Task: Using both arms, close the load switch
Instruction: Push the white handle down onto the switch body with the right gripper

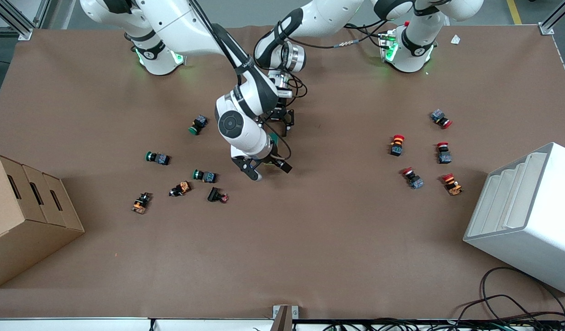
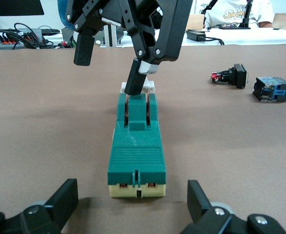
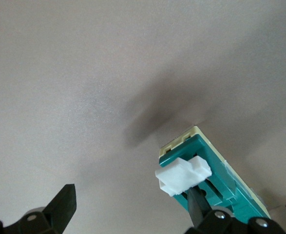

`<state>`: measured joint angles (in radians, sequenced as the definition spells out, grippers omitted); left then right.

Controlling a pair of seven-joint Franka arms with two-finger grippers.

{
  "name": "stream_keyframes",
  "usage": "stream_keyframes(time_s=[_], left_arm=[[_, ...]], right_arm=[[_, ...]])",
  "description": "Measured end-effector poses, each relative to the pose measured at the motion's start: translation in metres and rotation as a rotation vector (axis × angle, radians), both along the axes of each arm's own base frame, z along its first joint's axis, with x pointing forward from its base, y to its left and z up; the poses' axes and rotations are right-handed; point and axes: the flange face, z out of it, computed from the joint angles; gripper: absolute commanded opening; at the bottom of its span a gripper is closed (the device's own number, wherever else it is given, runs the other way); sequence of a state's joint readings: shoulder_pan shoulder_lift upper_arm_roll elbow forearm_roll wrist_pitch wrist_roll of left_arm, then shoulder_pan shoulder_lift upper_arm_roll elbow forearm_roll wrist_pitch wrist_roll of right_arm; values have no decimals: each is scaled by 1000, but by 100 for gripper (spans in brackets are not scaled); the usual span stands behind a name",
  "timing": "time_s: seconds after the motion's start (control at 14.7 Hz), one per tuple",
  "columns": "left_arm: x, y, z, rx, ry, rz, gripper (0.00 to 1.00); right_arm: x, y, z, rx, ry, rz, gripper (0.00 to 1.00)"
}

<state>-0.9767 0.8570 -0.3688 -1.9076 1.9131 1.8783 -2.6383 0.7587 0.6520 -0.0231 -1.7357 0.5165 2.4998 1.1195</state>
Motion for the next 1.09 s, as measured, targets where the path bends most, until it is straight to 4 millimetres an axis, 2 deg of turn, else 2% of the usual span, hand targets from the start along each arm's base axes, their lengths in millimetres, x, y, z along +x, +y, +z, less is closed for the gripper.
stream_keyframes(time_s=[0.54,1.09], left_arm=[[1,0,0,0,-1,1,99],[5,2,-1,3,-6,6,99]], right_arm=[[20,-9,-6,3,102,-18,100],[29,-9,-11,0,158,-38,100]])
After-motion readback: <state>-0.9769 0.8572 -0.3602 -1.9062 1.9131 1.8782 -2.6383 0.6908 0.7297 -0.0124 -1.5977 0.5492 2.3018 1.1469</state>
